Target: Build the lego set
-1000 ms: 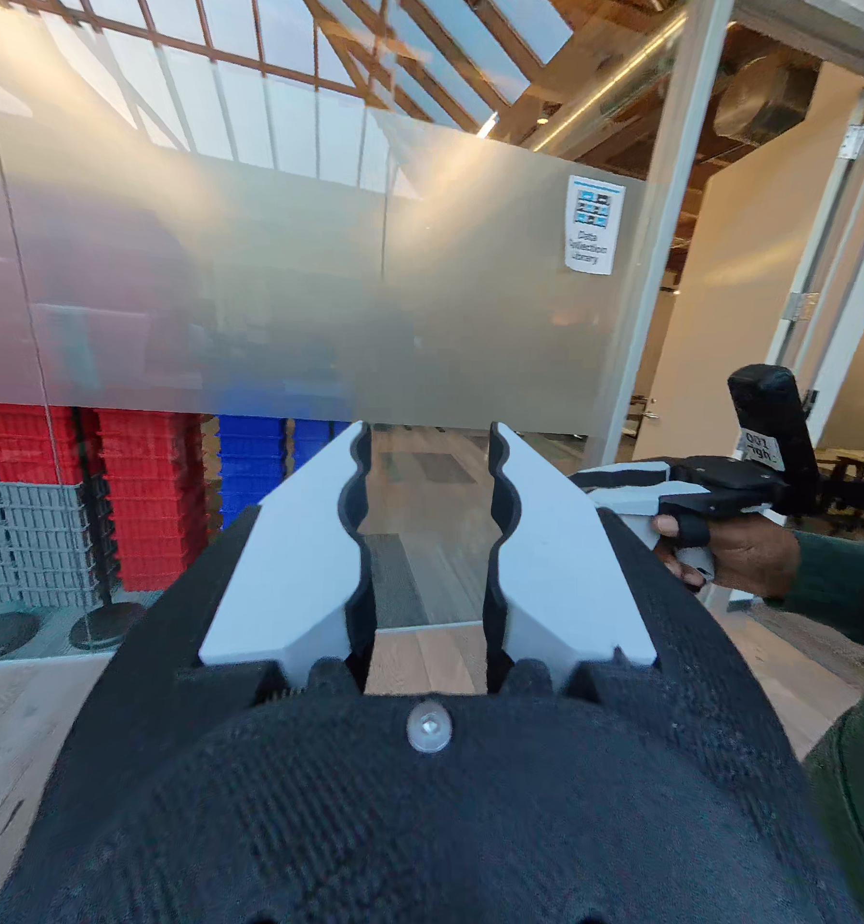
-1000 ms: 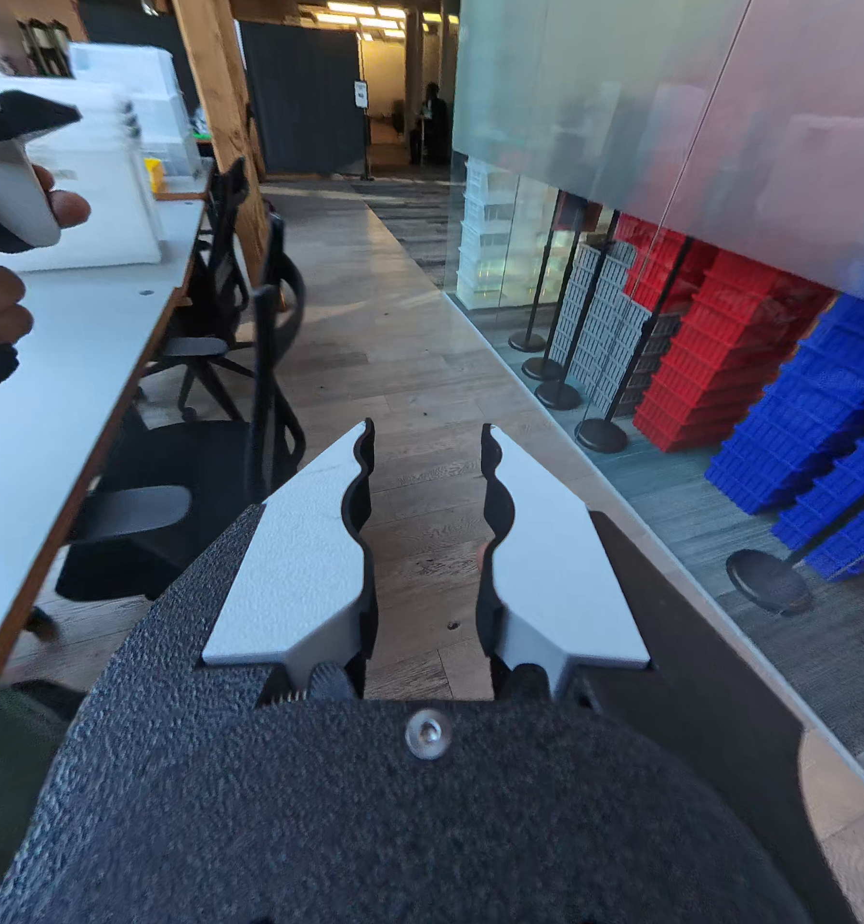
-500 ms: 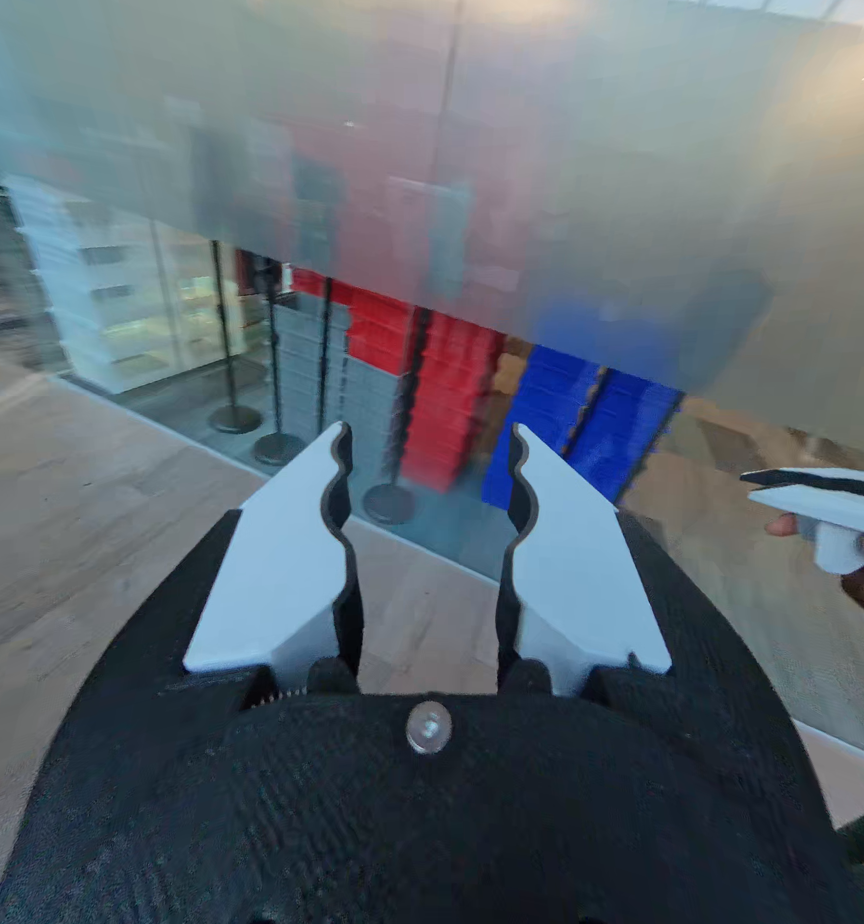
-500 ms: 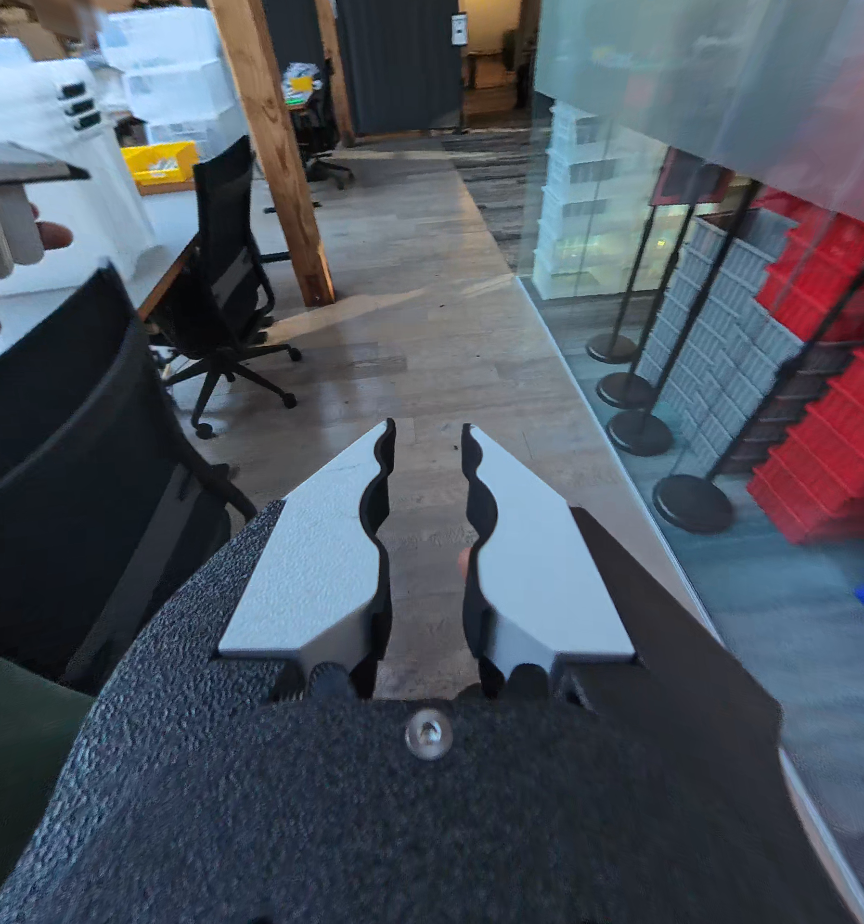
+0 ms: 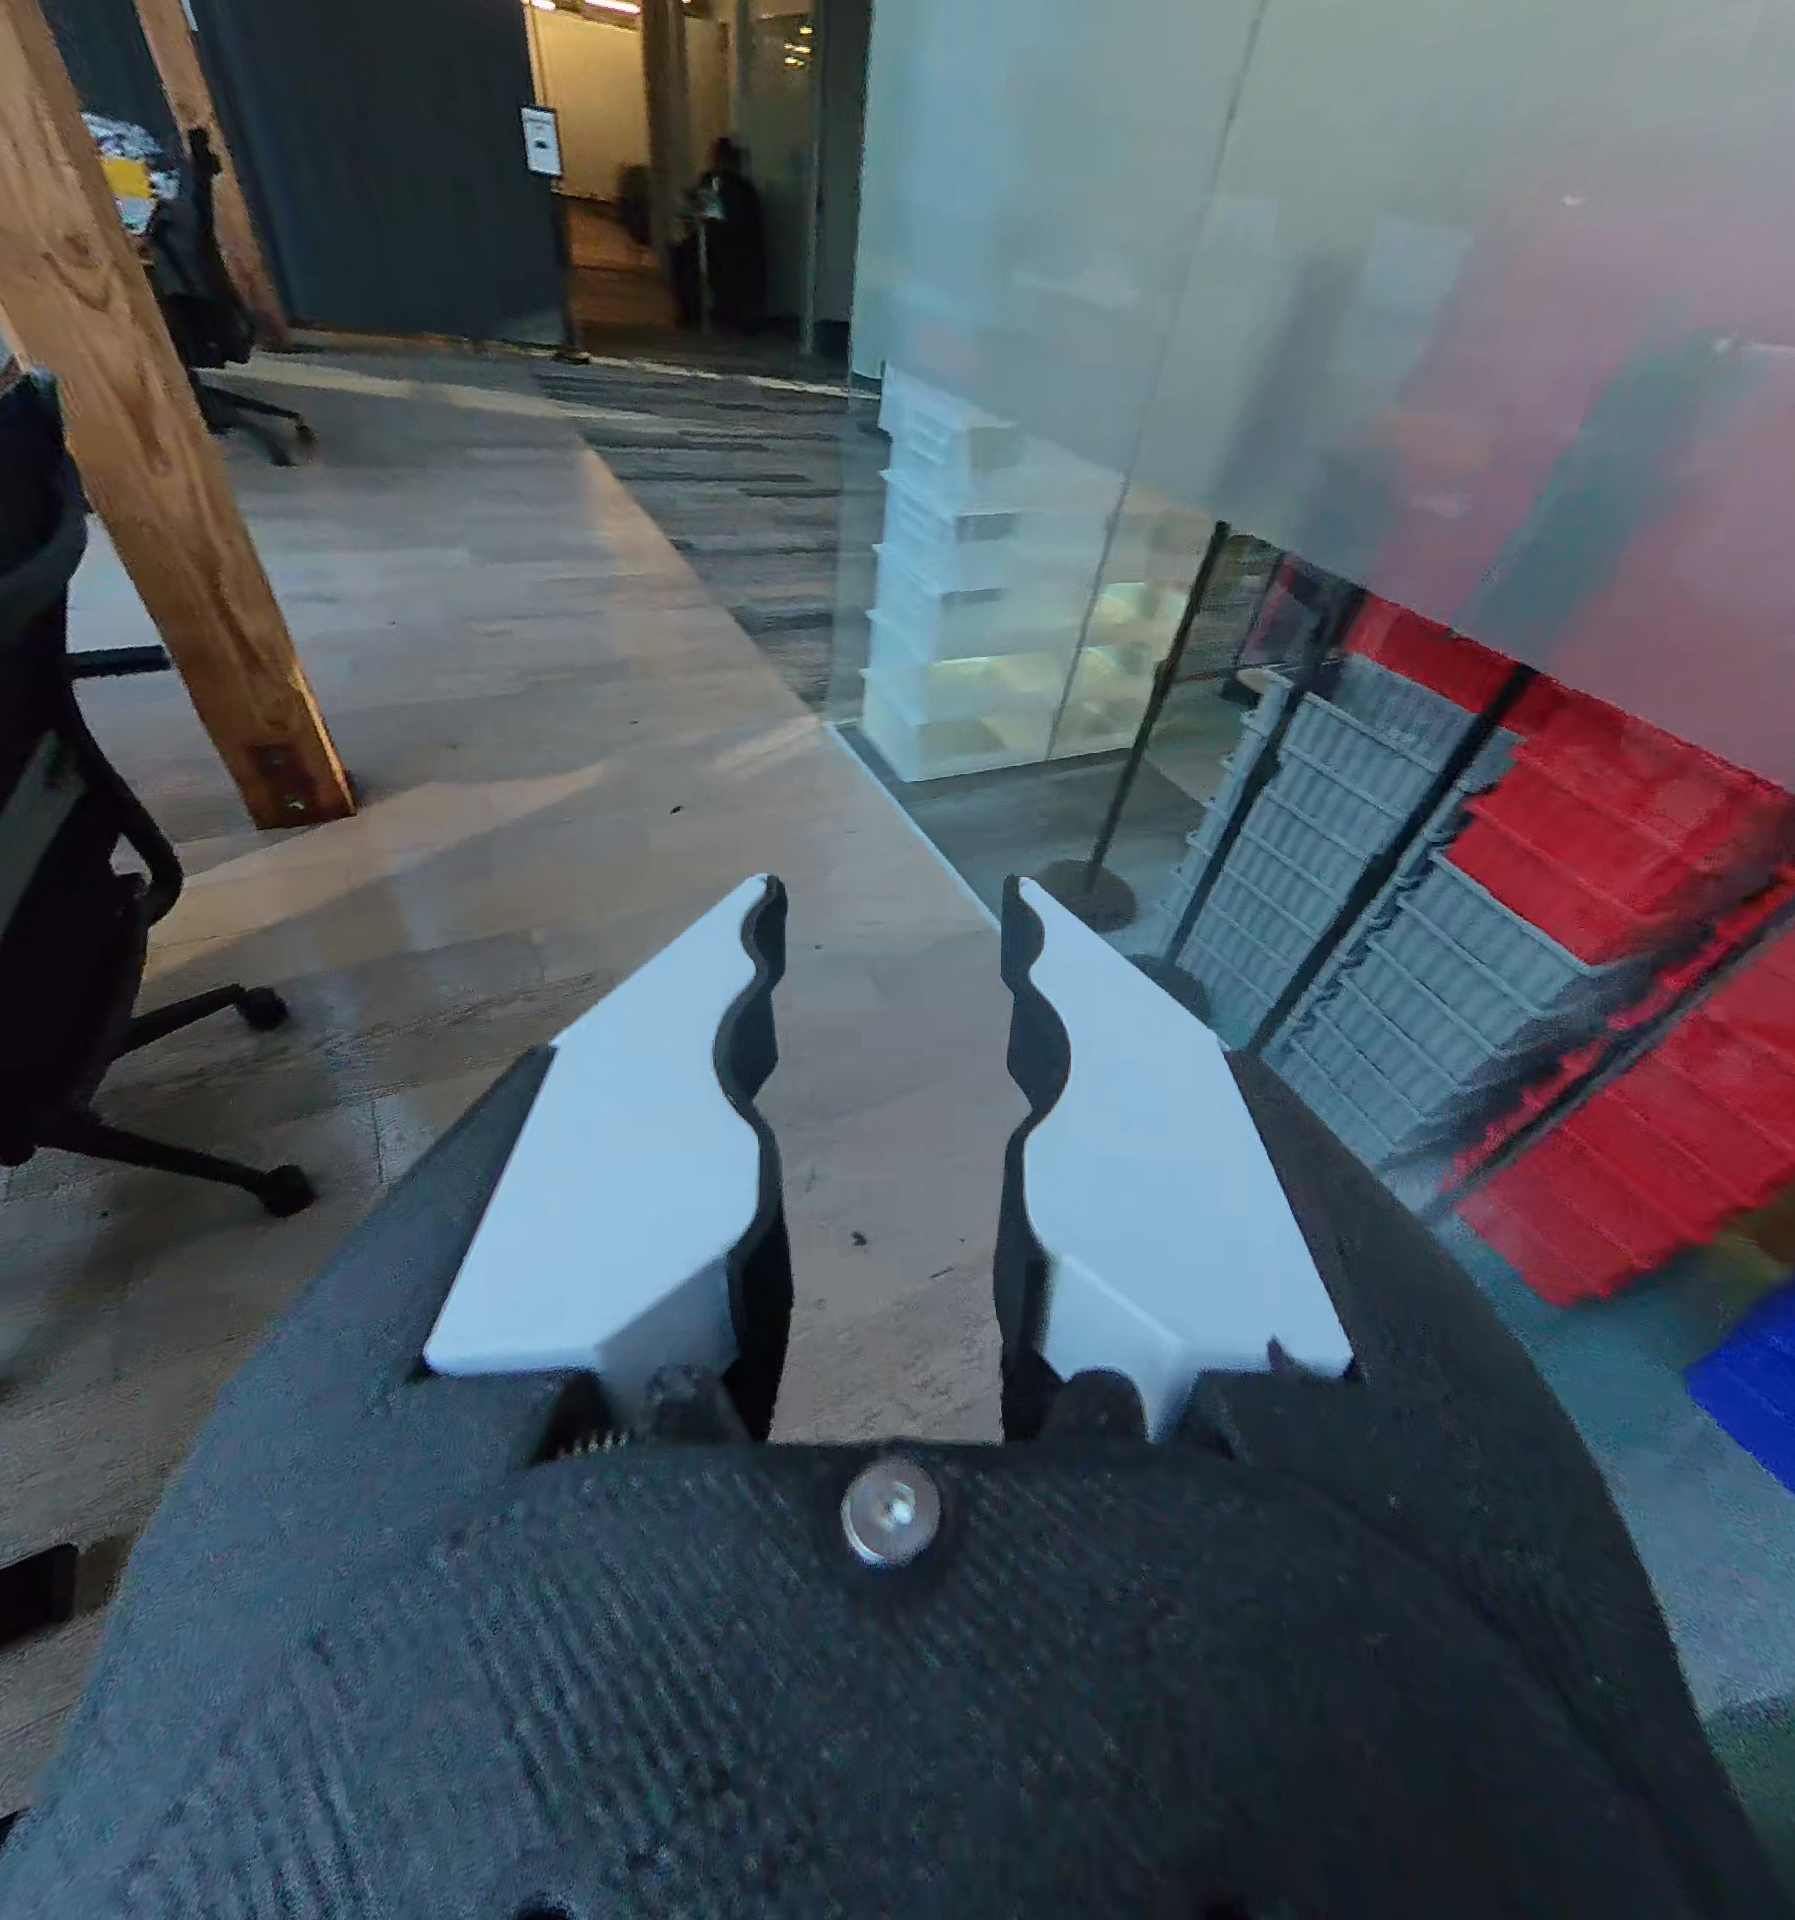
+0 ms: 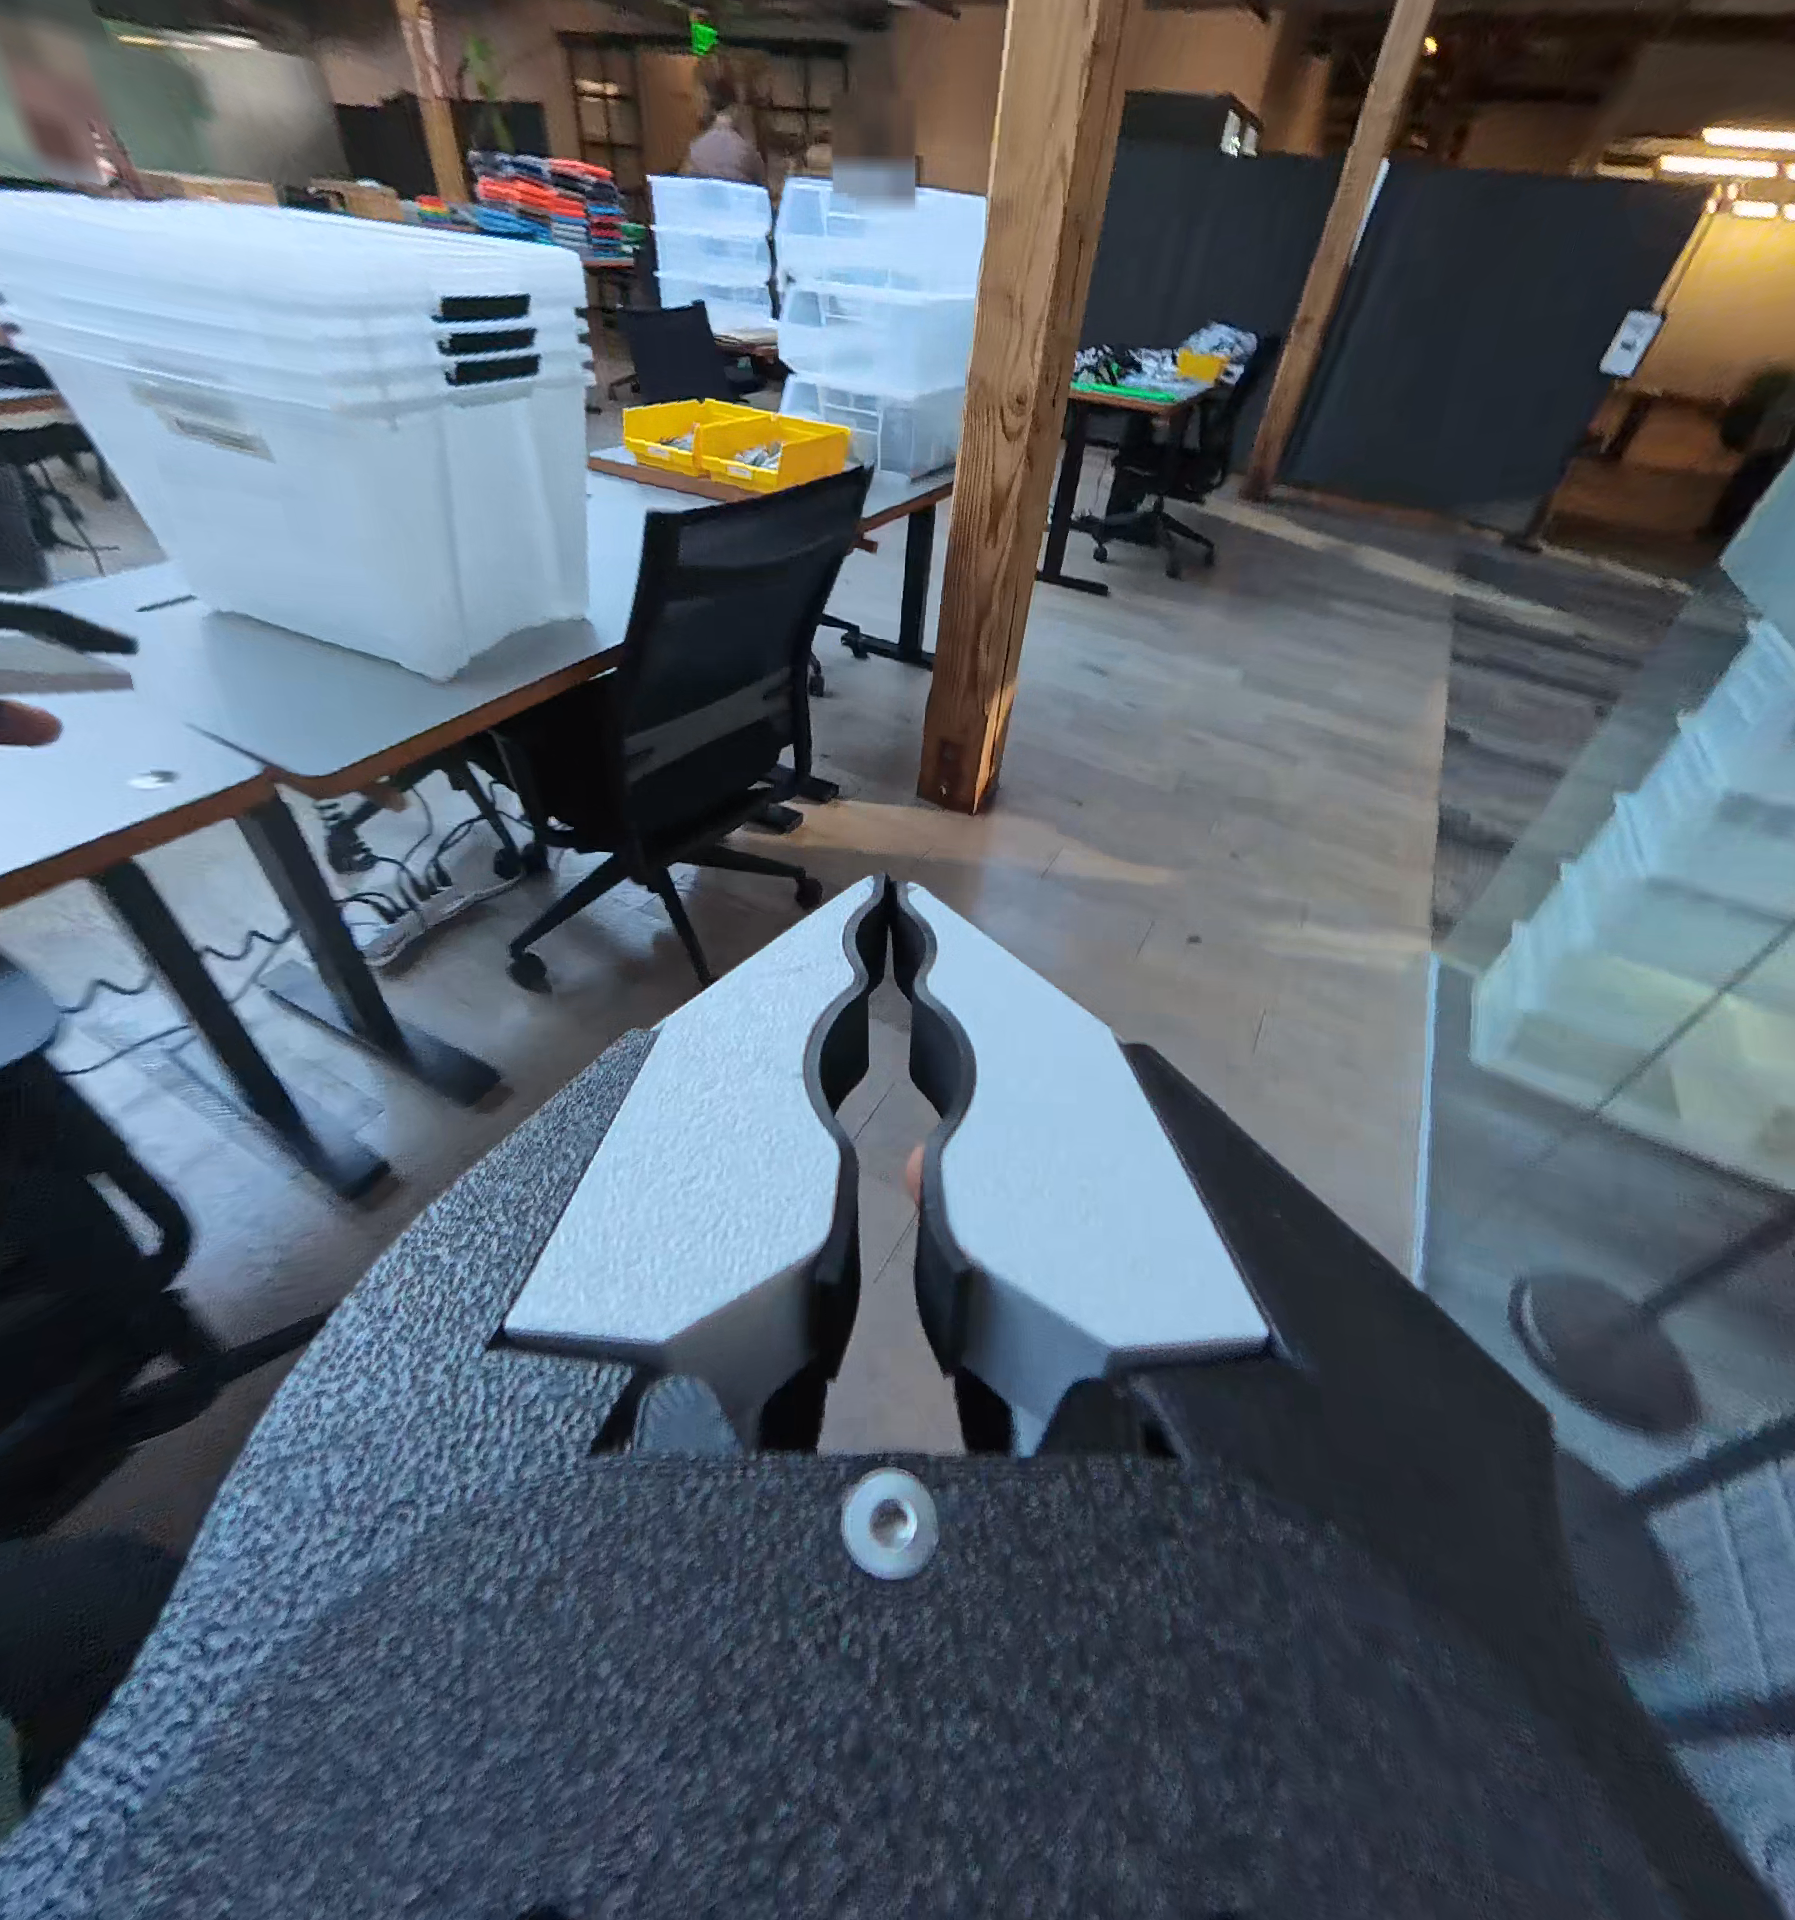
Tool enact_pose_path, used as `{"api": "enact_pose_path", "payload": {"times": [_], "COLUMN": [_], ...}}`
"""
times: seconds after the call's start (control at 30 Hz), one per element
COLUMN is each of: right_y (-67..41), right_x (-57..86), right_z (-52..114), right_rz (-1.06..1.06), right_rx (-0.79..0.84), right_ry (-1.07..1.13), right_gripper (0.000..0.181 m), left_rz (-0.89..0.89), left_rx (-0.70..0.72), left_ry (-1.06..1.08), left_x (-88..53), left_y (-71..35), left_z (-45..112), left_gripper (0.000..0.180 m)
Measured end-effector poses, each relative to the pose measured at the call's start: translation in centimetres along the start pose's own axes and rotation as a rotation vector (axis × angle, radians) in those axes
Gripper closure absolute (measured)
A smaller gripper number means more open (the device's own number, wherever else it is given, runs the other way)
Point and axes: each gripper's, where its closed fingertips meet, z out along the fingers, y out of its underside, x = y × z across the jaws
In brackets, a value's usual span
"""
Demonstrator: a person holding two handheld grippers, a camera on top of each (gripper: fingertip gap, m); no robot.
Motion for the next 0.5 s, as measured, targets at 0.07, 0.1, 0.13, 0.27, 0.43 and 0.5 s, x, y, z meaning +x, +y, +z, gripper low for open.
{"api": "enact_pose_path", "payload": {"times": [0.07, 0.1, 0.13, 0.27, 0.43, 0.5], "right_y": [0.5, 1.1, 1.8, 1.5, 0.6, 1.5], "right_x": [3.7, 5.7, 7.7, 15.2, 26.5, 30.9], "right_z": [6.8, 9.9, 13.0, 23.1, 32.6, 37.2], "right_rz": [-0.024, -0.007, 0.022, 0.099, 0.112, 0.181], "right_rx": [0.008, -0.001, -0.015, -0.054, -0.101, -0.110], "right_ry": [-0.006, 0.005, 0.017, 0.069, 0.116, 0.117], "right_gripper": [0.168, 0.156, 0.147, 0.127, 0.129, 0.130], "left_rz": [-0.003, -0.003, 0.005, 0.036, 0.134, 0.128], "left_rx": [-0.021, -0.030, -0.035, -0.003, 0.078, 0.111], "left_ry": [-0.032, -0.042, -0.054, -0.036, 0.042, 0.063], "left_x": [-2.8, -4.2, -5.5, -9.9, -12.6, -14.1], "left_y": [0.9, 1.0, 0.7, -5.7, -16.9, -19.6], "left_z": [6.6, 10.2, 13.9, 29.7, 48.6, 55.4], "left_gripper": [0.139, 0.139, 0.140, 0.152, 0.172, 0.180]}}
